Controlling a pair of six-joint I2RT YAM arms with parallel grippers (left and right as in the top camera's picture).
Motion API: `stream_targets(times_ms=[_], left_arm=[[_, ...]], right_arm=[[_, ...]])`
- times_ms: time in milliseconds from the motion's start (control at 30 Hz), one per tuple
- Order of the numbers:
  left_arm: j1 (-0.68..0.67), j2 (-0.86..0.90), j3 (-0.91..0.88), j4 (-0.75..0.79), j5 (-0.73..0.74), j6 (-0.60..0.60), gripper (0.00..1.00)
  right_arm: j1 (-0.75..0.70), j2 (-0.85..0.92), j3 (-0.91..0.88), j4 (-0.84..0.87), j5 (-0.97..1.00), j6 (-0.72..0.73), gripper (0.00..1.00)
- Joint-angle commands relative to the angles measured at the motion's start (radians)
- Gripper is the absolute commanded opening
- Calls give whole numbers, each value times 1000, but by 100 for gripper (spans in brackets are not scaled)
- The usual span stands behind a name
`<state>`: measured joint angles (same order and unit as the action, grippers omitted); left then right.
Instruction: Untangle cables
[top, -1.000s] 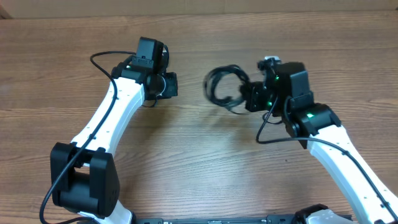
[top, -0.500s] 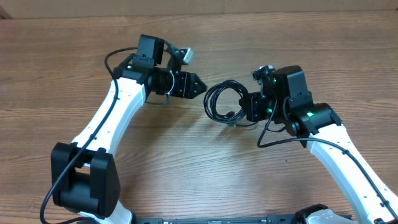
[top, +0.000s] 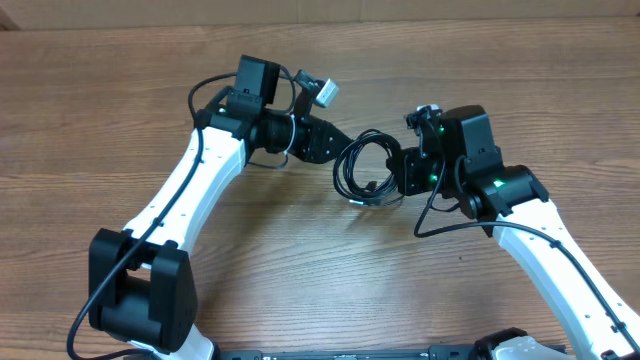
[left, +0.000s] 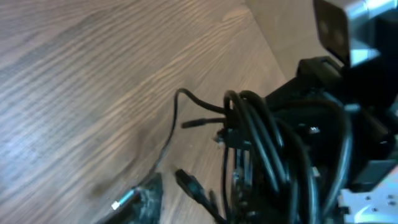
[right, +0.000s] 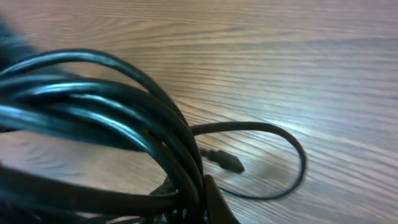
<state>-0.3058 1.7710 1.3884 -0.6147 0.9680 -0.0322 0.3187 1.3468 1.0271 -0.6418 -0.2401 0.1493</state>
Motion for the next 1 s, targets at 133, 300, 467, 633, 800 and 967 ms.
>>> stream_targets(times_ms=[133,300,467,633,800,967], left_arm=[[62,-21,16,25,47,-59,39],[53,-21,16,24,47,-58,63],[18,-19,16,25,43,-35,66],[-21,-19,14,14,-37,-19,65],[-48,-19,14,12,-150,-19,52],[-51,-19,14,13,-193,-19,4]], right_arm=[[0,-3,14,-8,247,120,4],[0,-3,14,-10,157,120,4],[0,-3,14,-14,117,120,4],[0,-3,14,-15,80,120,4],[0,-3,14,-15,80,120,4],[-2,-3,14,-16,95,121,4]])
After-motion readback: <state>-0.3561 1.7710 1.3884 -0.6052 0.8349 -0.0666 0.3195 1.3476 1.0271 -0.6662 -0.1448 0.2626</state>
